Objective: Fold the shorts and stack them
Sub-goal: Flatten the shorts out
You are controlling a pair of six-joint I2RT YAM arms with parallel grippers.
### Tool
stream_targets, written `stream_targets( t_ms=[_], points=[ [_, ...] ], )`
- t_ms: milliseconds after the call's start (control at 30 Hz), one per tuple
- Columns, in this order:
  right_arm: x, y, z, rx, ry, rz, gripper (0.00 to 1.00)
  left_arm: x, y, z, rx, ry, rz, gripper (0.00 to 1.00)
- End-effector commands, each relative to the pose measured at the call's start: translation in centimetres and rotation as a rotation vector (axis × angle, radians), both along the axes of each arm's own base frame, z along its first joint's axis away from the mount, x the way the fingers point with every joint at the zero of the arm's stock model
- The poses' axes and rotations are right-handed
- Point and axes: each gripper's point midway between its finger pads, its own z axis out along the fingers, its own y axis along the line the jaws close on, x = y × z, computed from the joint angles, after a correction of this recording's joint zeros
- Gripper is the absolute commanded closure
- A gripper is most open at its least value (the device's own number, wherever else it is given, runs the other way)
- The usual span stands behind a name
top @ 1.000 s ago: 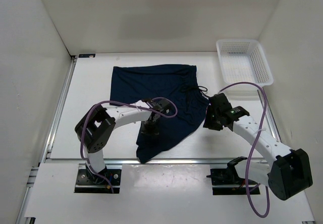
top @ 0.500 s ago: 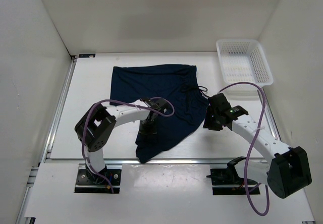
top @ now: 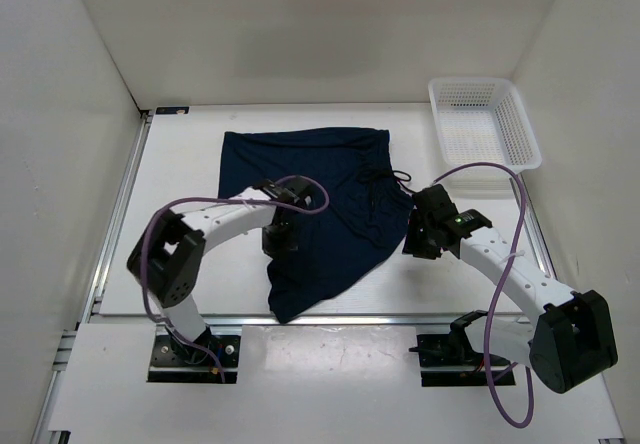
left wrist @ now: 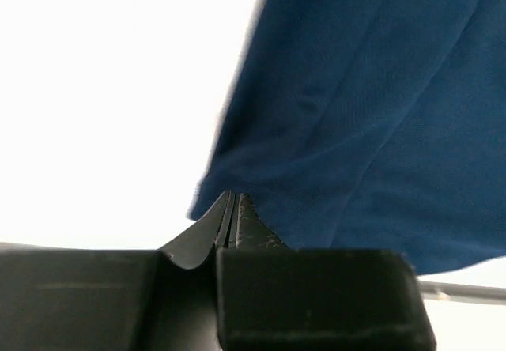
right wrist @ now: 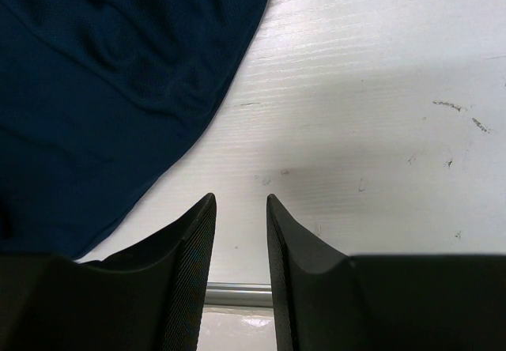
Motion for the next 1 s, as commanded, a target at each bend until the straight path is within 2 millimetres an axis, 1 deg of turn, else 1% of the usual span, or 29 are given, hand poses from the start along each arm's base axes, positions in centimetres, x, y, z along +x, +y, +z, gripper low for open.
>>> stream_targets(
  t_ms=[0, 33, 67, 100, 133, 167, 200, 233, 267, 333, 367, 400, 433, 467, 500, 567, 600, 633, 667, 700, 733, 767, 833, 867, 933, 967],
  points=[
    [1.1, 0.2, 1.5, 0.004, -0.042, 0.004, 0.63, 1.9, 1.3, 4.2, -0.075, -0.112, 0.017, 0.90],
    [1.1, 0.2, 1.5, 0.004, -0.042, 0.004, 0.63, 2.3, 1.8, 4.7, -0.077, -0.119, 0.028, 0.90],
    [1.1, 0.2, 1.5, 0.004, -0.042, 0.004, 0.63, 2.9, 2.8, 4.7, -0.078, -0.113, 0.045, 0.90],
    [1.1, 0.2, 1.5, 0.004, -0.042, 0.004, 0.63, 3.5, 3.2, 5.3, -0.087, -0.131, 0.058, 0.90],
    [1.1, 0.2, 1.3, 0.000, -0.034, 0.004, 0.63, 3.8, 3.7, 5.3, -0.090, -0.127, 0.068, 0.90],
    [1.1, 0.2, 1.3, 0.000, -0.034, 0.004, 0.63, 4.8, 4.9, 5.4, -0.083, -0.129, 0.095, 0.90],
    [1.1, 0.2, 1.3, 0.000, -0.034, 0.004, 0.63, 5.5, 5.6, 5.4, -0.072, -0.138, 0.113, 0.90],
    [1.1, 0.2, 1.3, 0.000, -0.034, 0.004, 0.64, 5.8, 6.3, 4.7, -0.057, -0.115, 0.139, 0.90],
    [1.1, 0.2, 1.3, 0.000, -0.034, 0.004, 0.64, 7.0, 7.5, 4.6, -0.054, -0.122, 0.176, 0.90],
    [1.0, 0.4, 1.3, 0.007, -0.030, 0.008, 0.64, 8.2, 8.1, 4.7, -0.058, -0.121, 0.186, 0.90],
    [1.0, 0.4, 1.3, 0.007, -0.030, 0.008, 0.64, 8.5, 8.0, 4.8, -0.058, -0.125, 0.177, 0.90],
    [1.0, 0.4, 1.6, 0.012, -0.041, 0.008, 0.64, 9.1, 7.4, 5.6, -0.070, -0.150, 0.157, 0.90],
    [0.6, 0.0, 1.3, 0.000, -0.034, 0.004, 0.64, 9.0, 6.9, 5.9, -0.069, -0.149, 0.130, 0.90],
    [0.6, 0.0, 1.3, 0.000, -0.034, 0.004, 0.64, 8.5, 6.2, 6.4, -0.080, -0.147, 0.108, 0.90],
    [0.4, -0.1, 1.2, 0.000, -0.035, 0.004, 0.64, 8.0, 4.9, 6.7, -0.083, -0.145, 0.066, 0.90],
    [0.4, -0.3, 1.0, -0.007, -0.039, 0.000, 0.64, 7.0, 3.4, 6.4, -0.100, -0.125, 0.019, 0.78],
    [0.3, -0.2, 0.7, -0.005, -0.026, 0.004, 0.64, 6.0, 2.5, 6.1, -0.098, -0.114, -0.022, 0.73],
    [0.5, -0.1, 0.5, -0.006, -0.023, 0.004, 0.64, 4.9, 2.3, 5.2, -0.086, -0.085, -0.018, 0.68],
    [0.5, -0.1, 0.3, -0.010, -0.015, 0.004, 0.64, 4.1, 2.2, 4.7, -0.077, -0.066, -0.025, 0.54],
    [0.6, 0.2, 0.1, -0.002, -0.009, 0.009, 0.64, 3.5, 1.7, 4.1, -0.083, -0.054, -0.034, 0.46],
    [0.6, 0.2, 0.1, -0.002, -0.009, 0.009, 0.64, 2.4, 1.2, 2.8, -0.088, -0.033, -0.054, 0.42],
    [0.8, 0.3, 0.2, -0.002, -0.009, 0.009, 0.64, 1.5, 0.5, 2.3, -0.112, -0.010, -0.073, 0.37],
    [0.8, 0.3, 0.2, -0.002, -0.009, 0.009, 0.64, -0.1, -0.2, 0.9, -0.102, 0.031, -0.109, 0.34],
    [0.8, 0.3, 0.0, -0.006, -0.001, 0.009, 0.64, -0.2, -0.1, 0.3, -0.074, 0.025, -0.107, 0.34],
    [1.0, 0.4, 0.3, -0.006, -0.010, 0.017, 0.64, -1.0, -0.2, -0.8, -0.040, 0.053, -0.120, 0.34],
    [0.9, 0.5, 0.3, 0.001, -0.007, 0.021, 0.64, -0.8, -0.1, -0.8, -0.031, 0.044, -0.108, 0.35]
  ],
)
